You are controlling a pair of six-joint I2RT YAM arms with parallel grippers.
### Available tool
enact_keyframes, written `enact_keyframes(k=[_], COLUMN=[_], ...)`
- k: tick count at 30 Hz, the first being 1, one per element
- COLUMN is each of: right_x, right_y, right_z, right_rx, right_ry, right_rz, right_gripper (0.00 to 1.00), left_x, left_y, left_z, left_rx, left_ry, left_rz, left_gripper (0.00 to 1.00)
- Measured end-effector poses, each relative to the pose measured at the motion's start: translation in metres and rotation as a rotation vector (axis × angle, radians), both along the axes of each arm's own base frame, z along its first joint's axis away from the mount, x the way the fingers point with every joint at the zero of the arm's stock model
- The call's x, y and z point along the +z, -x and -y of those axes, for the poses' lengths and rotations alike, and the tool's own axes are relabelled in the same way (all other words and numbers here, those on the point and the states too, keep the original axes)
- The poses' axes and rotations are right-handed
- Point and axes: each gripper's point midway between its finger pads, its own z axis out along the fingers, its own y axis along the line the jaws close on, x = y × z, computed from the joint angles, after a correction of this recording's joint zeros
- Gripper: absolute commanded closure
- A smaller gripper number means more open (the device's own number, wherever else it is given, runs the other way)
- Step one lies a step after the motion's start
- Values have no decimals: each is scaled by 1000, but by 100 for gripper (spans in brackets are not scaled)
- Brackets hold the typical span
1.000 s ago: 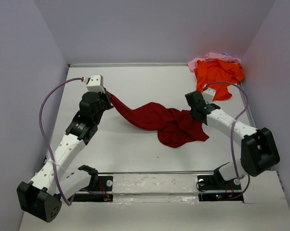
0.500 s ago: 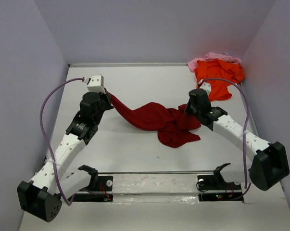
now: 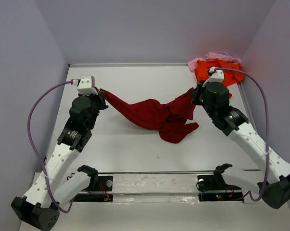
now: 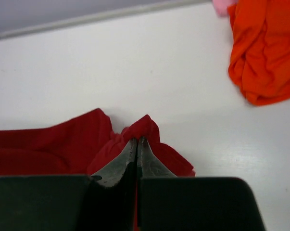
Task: Fold and stack the t-shirts
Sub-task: Flatten the tshirt out
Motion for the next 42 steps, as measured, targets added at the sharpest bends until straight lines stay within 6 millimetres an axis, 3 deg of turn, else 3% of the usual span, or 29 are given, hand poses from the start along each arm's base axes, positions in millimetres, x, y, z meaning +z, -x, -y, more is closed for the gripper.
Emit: enact_keyframes(k=[1,4,7,11,15,25,36,42], right_x=[27,82,112,123,126,184,225,232], right_y=[5,21,36,51,65,107,148,152], right_z=[5,20,34,50,62,88,120,124], right_rx=[-3,-16,-37,-64,-78,-93,-141,-148], right_ry=[-16,-47,-53,-33,-3,-49,-75,-73], right_rz=[62,194,265,291,279,386,484,490], right_gripper=[100,100,100,100,100,100,100,100], left_x=[10,52,113,155,180,247,278,286], left_y=[4,18,39,62,89,137,169,177], left_z=[-2,-9,-17,-27,-41,-72,-103,-107], left_rx=[1,5,3,4,14,71,170,173], left_ry=[9,47,100,131,137,155,179,207], left_rz=[25,123,256,348,406,521,586,599], left_gripper=[100,100,100,100,100,100,100,100])
